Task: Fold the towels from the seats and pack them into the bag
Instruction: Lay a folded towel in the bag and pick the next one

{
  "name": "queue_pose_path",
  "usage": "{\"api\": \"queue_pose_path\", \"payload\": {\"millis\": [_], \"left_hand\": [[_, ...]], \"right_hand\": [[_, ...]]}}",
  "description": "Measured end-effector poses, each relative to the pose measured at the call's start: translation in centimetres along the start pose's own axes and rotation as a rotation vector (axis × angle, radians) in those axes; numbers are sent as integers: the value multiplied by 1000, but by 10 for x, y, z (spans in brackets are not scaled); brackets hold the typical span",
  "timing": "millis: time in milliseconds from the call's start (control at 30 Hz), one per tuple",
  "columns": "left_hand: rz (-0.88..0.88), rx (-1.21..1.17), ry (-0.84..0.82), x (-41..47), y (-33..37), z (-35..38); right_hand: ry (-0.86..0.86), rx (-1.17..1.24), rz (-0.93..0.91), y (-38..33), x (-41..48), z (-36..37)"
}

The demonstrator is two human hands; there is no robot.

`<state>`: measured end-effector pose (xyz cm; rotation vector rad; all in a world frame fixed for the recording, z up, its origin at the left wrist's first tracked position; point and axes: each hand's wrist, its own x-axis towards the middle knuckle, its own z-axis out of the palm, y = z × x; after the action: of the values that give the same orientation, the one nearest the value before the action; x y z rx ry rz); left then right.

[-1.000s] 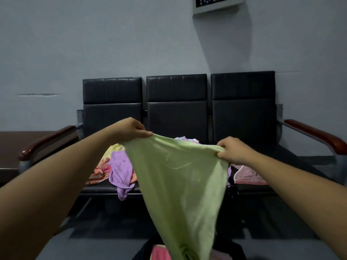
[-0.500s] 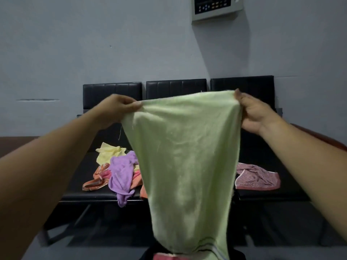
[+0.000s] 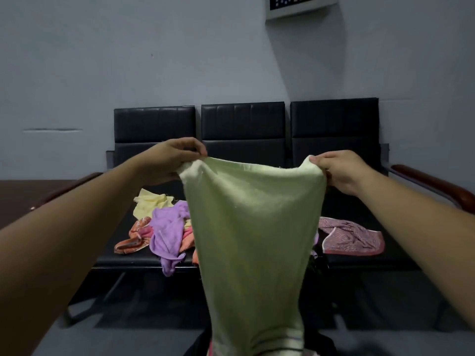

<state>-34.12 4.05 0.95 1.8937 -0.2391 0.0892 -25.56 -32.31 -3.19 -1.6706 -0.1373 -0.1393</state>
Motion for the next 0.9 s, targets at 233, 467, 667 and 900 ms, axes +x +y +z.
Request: {"api": "queue_pose_path", "payload": {"millis": [233,467,667,900], "left_hand": [[-20,-56,-183,-3,10,8],[126,269,-23,-1,27,45],[183,373,19,5,38,65],[169,398,-19,5,35,66]], "right_hand": [[121,-55,-91,-7,-2,4],[90,-93,-254,-18,-16,39],[-277,-100,-303,-37,-39,70],[-326,-243,-392,-34,-47,78]]}}
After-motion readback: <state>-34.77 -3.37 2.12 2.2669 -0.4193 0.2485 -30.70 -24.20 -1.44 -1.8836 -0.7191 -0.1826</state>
